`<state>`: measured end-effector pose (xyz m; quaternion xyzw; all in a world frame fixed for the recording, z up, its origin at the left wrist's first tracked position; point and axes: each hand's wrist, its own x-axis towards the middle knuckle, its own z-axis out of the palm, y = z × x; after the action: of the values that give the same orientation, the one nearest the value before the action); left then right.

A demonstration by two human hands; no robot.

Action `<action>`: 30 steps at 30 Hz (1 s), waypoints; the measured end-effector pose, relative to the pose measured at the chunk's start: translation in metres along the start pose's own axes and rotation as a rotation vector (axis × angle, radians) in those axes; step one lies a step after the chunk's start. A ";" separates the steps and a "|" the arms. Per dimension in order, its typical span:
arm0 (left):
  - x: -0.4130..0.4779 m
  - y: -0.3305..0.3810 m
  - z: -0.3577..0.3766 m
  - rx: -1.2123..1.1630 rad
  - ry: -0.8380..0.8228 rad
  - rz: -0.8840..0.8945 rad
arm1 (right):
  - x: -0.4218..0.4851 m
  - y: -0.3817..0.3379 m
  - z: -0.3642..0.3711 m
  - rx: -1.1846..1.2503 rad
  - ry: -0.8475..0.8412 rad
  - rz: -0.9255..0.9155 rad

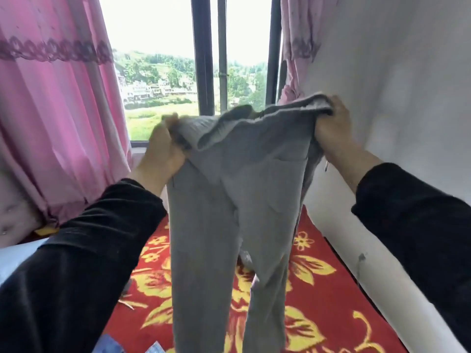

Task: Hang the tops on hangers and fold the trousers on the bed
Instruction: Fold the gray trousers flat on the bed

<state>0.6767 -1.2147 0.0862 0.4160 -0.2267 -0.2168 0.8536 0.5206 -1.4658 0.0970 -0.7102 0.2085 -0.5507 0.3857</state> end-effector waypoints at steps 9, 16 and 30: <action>-0.062 0.003 -0.011 -0.078 -0.049 0.172 | -0.058 -0.014 -0.047 -0.195 0.050 -0.244; -0.184 -0.106 -0.078 -0.254 0.058 -0.051 | -0.202 0.065 -0.087 -0.211 -0.161 -0.127; -0.487 -0.361 -0.250 0.461 0.752 -0.916 | -0.558 0.210 -0.220 -0.703 -0.993 0.628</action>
<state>0.3615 -0.9915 -0.4444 0.6917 0.2486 -0.3447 0.5839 0.1690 -1.2631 -0.3921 -0.8676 0.3693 0.0784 0.3237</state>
